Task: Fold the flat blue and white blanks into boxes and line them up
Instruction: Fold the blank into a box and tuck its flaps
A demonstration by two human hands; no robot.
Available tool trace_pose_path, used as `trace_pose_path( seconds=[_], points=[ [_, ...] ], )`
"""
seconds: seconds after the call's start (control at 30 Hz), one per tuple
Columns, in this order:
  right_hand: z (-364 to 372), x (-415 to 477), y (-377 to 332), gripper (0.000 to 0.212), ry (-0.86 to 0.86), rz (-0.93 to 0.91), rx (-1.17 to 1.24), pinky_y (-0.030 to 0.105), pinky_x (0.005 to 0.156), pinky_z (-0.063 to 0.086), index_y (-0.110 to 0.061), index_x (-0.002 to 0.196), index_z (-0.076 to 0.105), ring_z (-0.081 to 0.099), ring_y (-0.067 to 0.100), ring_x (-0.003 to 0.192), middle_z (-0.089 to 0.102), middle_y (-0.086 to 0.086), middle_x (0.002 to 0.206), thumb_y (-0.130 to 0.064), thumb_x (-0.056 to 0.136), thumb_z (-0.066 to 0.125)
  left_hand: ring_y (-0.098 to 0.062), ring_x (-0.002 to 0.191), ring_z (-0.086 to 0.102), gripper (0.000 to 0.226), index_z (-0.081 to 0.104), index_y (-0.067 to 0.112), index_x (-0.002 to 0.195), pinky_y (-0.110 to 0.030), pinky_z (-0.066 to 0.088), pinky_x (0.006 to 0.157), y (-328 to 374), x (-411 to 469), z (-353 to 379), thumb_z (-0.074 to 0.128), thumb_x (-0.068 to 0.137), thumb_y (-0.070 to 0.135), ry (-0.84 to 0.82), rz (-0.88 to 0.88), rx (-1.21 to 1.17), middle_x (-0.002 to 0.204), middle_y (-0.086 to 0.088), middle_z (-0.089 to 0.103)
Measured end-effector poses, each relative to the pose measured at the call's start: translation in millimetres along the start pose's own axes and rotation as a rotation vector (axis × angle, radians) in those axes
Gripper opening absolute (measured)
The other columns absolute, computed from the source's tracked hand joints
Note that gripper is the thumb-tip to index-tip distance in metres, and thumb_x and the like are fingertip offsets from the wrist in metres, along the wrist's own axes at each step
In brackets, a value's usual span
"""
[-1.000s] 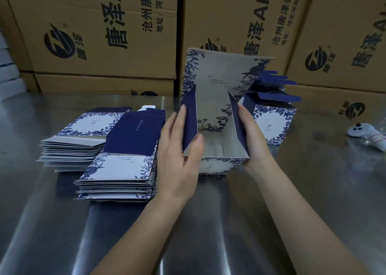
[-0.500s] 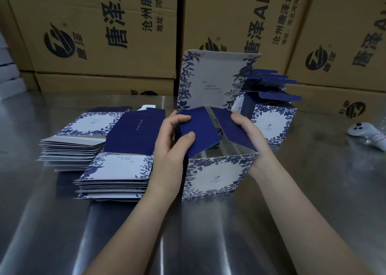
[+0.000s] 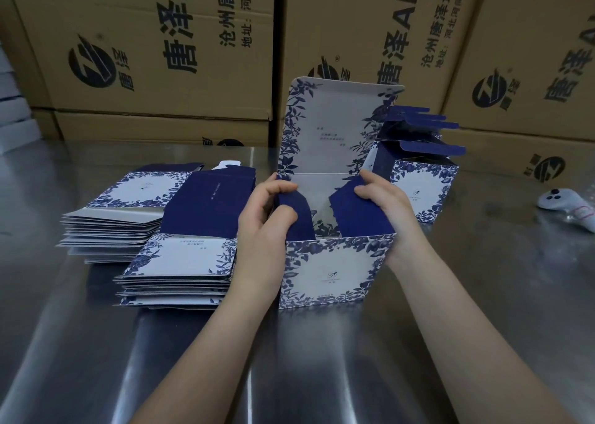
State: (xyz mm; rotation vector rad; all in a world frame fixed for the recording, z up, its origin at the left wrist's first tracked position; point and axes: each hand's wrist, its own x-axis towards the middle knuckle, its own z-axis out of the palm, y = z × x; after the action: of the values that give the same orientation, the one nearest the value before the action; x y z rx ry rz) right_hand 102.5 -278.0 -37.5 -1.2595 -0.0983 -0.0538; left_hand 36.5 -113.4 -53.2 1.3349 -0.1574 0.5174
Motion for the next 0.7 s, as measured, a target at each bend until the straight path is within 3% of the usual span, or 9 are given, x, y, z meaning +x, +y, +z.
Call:
trace_pose_path(
  seconds=[0.1,0.17,0.3,0.4,0.5,0.6,0.7],
  points=[
    [0.8,-0.6,-0.6,0.026,0.004,-0.007,-0.025,0.021,0.053,0.055,-0.03,0.101,0.065,0.07,0.013,0.066,0.075,-0.001,0.087,-0.007,0.089,0.06,-0.019,0.087,0.056,0.028,0.069,0.033,0.086,-0.036,0.042,0.076,-3.8,2.8,-0.7,0.052,0.069,0.019,0.011,-0.037,-0.025,0.1,-0.003,0.063],
    [2.1,-0.7,-0.8,0.029,0.001,-0.02,-0.043,0.023,0.057,0.055,-0.029,0.107,0.062,0.069,0.013,0.069,0.072,-0.004,0.091,-0.006,0.09,0.058,-0.021,0.085,0.055,0.027,0.069,0.033,0.084,-0.038,0.043,0.075,-5.1,4.6,-1.0,0.053,0.068,0.019,0.023,-0.056,-0.019,0.09,0.002,0.063],
    [3.4,-1.7,-0.3,0.024,-0.047,-0.061,-0.049,0.023,0.049,0.051,-0.028,0.097,0.058,0.064,0.01,0.054,0.068,-0.009,0.062,-0.005,0.091,0.058,-0.023,0.086,0.054,0.021,0.067,0.034,0.079,-0.041,0.042,0.077,-6.9,5.8,-1.9,0.053,0.069,0.021,0.026,-0.073,-0.016,0.088,0.001,0.061],
    [1.9,-3.4,1.3,0.014,-0.136,-0.072,-0.072,0.021,0.052,0.051,-0.022,0.083,0.064,0.064,0.01,0.06,0.069,-0.003,0.074,-0.01,0.09,0.061,-0.016,0.079,0.055,0.013,0.064,0.035,0.078,-0.031,0.045,0.069,-8.1,4.8,-3.4,0.054,0.075,0.025,-0.004,-0.066,-0.042,0.082,0.006,0.06],
    [-1.2,-5.1,2.5,0.008,-0.235,-0.043,-0.072,0.021,0.055,0.052,-0.022,0.085,0.066,0.065,0.012,0.067,0.07,-0.002,0.081,-0.015,0.085,0.063,-0.006,0.075,0.061,0.008,0.064,0.034,0.083,-0.018,0.049,0.063,-8.4,4.1,-4.1,0.057,0.079,0.031,-0.042,-0.053,-0.058,0.081,0.014,0.063],
    [-5.0,-5.3,3.7,0.02,-0.29,-0.019,-0.094,0.024,0.056,0.052,-0.024,0.089,0.065,0.064,0.015,0.069,0.069,-0.005,0.085,-0.015,0.073,0.059,-0.011,0.079,0.063,0.021,0.067,0.032,0.093,-0.025,0.05,0.066,-9.0,6.0,-6.1,0.057,0.076,0.026,-0.028,-0.079,-0.038,0.084,0.013,0.065],
    [-5.8,-4.1,5.1,0.023,-0.276,-0.051,-0.142,0.027,0.059,0.048,-0.026,0.083,0.064,0.06,0.021,0.073,0.065,-0.002,0.088,-0.012,0.066,0.056,-0.023,0.081,0.053,0.021,0.066,0.029,0.086,-0.04,0.041,0.072,-8.4,9.0,-8.8,0.054,0.07,0.022,-0.014,-0.054,0.028,0.083,0.002,0.058]
  ],
)
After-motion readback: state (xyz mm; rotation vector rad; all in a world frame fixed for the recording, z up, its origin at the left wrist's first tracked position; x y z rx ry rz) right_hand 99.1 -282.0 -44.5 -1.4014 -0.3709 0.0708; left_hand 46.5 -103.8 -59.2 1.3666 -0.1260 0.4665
